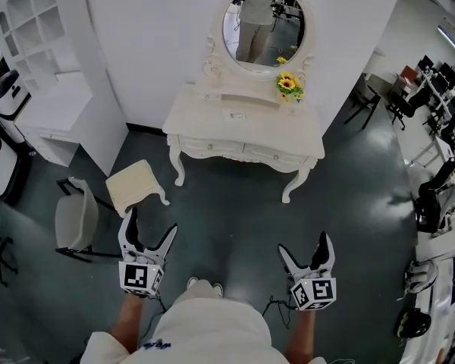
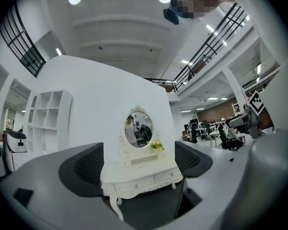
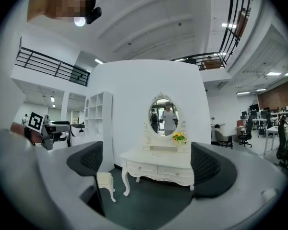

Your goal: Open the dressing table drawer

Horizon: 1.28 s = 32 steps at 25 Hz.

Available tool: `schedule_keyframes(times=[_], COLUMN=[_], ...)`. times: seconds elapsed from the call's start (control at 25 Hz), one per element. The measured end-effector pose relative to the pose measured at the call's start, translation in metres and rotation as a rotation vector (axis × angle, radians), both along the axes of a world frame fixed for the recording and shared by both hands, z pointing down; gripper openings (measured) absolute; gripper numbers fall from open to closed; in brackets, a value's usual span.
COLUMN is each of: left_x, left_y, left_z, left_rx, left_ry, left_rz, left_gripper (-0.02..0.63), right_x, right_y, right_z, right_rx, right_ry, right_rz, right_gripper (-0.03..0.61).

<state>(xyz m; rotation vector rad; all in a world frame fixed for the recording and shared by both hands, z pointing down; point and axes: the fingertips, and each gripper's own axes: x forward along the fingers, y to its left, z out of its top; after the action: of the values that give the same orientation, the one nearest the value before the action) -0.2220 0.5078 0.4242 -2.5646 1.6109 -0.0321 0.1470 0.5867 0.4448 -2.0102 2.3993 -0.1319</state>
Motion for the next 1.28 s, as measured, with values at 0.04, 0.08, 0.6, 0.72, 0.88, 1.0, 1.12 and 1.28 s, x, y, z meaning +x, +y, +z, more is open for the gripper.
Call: schedule_keyframes(times=[0.04,0.08,0.6,0.72,0.88,1.0,1.12,1.28], left_x=[-0.001,-0.002,-0.003,-0.009,-0.013,-0.011,0.001,-0.007], left_y=[-0.001,-0.002,-0.007,-0.023,-0.059,-0.093,-0.129,-0.178], left_z=[0.002,0.003,0.004,0.007,0.018,0.026,0.031,0.035], left_rx=[-0.005,-0.005,-0.021,-0.030,-0.069,-0.090,-0.093,-0.111], left_ry=[-0.003,-0.001,-0.038,-0.059,-0.015,0.011,0.013,0.027], left_rz=[-0.005,-0.009,-0.002,-0.014,-0.009,-0.010,0.015,0.025], left_gripper=[0.453,0.453,0.451,0.453,0.451,0.451,0.451,0.451], right_x=[-0.001,-0.003,-0.024,-0.027,-0.036,-0.040,-0.032,-0.039], right_y=[-0.001,-0.001,-0.029,-0.052,-0.093,-0.130,-0.169,-0.220], right_z=[0.001,0.001,0.019,0.031,0.032,0.032,0.056,0.061], right_rx=[0.000,0.001,-0.040,-0.076,-0.086,-0.081,-0.125,-0.130], right_ry=[-0.001,0.001,-0.005,-0.005,-0.001,0.039,0.082,0.052], right_rz=[-0.002,-0.004,-0.055,-0.074,-0.093,-0.097,-0.092,-0.083], right_gripper=[0.569,0.569,0.568,0.568,0.568,0.568,0.568,0.568])
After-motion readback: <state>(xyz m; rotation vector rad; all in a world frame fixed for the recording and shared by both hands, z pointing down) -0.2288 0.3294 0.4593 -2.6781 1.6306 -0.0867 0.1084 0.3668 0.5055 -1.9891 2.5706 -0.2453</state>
